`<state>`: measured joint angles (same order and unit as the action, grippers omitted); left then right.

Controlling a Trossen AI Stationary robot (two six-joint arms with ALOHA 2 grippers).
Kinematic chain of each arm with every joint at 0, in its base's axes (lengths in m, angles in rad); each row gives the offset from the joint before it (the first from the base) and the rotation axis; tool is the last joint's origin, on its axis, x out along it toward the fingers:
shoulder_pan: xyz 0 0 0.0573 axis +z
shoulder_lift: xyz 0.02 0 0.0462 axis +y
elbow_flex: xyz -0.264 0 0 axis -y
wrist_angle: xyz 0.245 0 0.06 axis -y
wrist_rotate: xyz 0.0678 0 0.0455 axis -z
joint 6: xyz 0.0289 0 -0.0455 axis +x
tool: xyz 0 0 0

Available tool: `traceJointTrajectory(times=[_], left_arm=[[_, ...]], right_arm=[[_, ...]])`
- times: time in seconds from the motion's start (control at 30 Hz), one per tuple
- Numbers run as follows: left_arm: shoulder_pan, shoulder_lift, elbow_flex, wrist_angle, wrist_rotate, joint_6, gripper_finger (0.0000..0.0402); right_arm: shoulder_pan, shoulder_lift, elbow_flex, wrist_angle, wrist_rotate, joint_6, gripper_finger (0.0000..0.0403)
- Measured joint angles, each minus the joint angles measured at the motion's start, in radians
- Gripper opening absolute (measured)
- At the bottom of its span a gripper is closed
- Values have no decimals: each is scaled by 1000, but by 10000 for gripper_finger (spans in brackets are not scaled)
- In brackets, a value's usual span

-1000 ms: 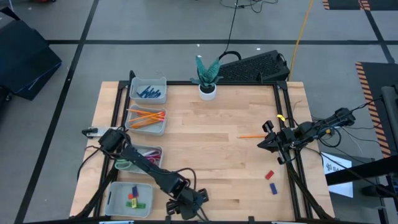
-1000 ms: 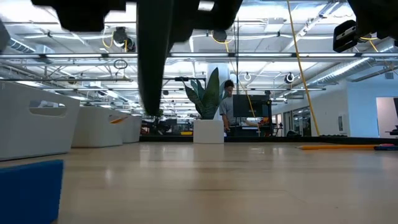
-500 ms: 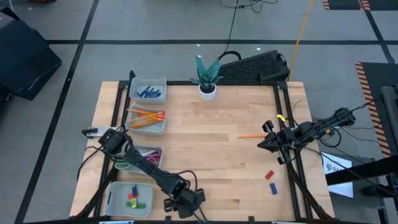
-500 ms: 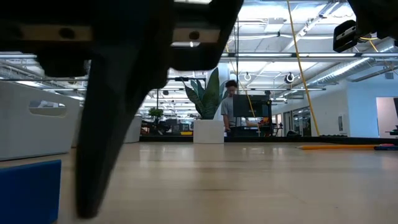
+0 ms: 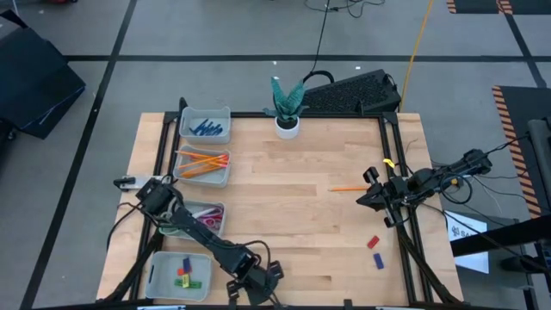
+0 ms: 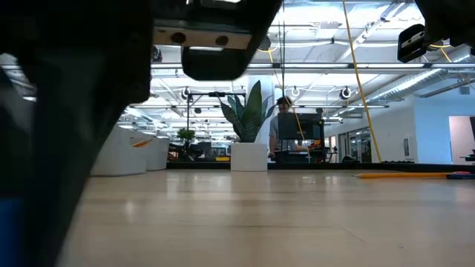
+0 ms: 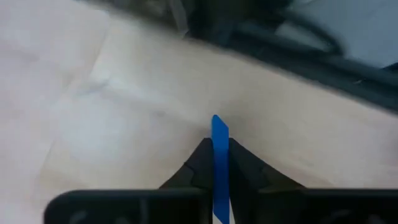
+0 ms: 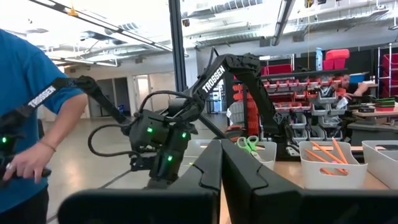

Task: Sort crayons/erasers/pens/pencils in bins
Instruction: Put the blue eraser into the bottom

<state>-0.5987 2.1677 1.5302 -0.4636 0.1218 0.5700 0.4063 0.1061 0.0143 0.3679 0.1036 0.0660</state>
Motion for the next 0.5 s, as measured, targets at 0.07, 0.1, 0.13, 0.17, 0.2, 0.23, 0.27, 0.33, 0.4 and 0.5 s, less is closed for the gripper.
traceJointTrajectory(times=[0.07, 0.1, 0.13, 0.17, 0.2, 0.23, 0.27, 0.33, 0.4, 0.5], left_arm=[[-13, -28, 18, -68, -58, -46, 25], [-21, -53, 37, -114, -71, -78, 24], [-29, -80, 65, -154, -74, -121, 20], [-40, -111, 96, -195, -73, -178, 17], [-54, -145, 121, -253, -70, -247, 17], [-67, -176, 143, -320, -64, -330, 17], [-77, -205, 158, -387, -57, -417, 17], [-101, -268, 163, -493, -45, -577, 17], [-127, -337, 162, -594, -46, -749, 17], [-194, -424, 139, -745, -71, -1009, 20]], right_arm=[[0, 0, 0, 0, 0, 0, 2], [0, 0, 0, 0, 0, 0, 2], [0, 0, 0, 0, 0, 0, 2], [0, 0, 0, 1, 0, 0, 2], [0, 0, 0, 0, 0, 0, 2], [0, 0, 0, 0, 0, 0, 2], [0, 0, 0, -1, 0, 0, 2], [0, 0, 0, -1, 0, 0, 2], [0, 0, 0, -2, 0, 0, 2], [0, 0, 0, -1, 0, 0, 2]])
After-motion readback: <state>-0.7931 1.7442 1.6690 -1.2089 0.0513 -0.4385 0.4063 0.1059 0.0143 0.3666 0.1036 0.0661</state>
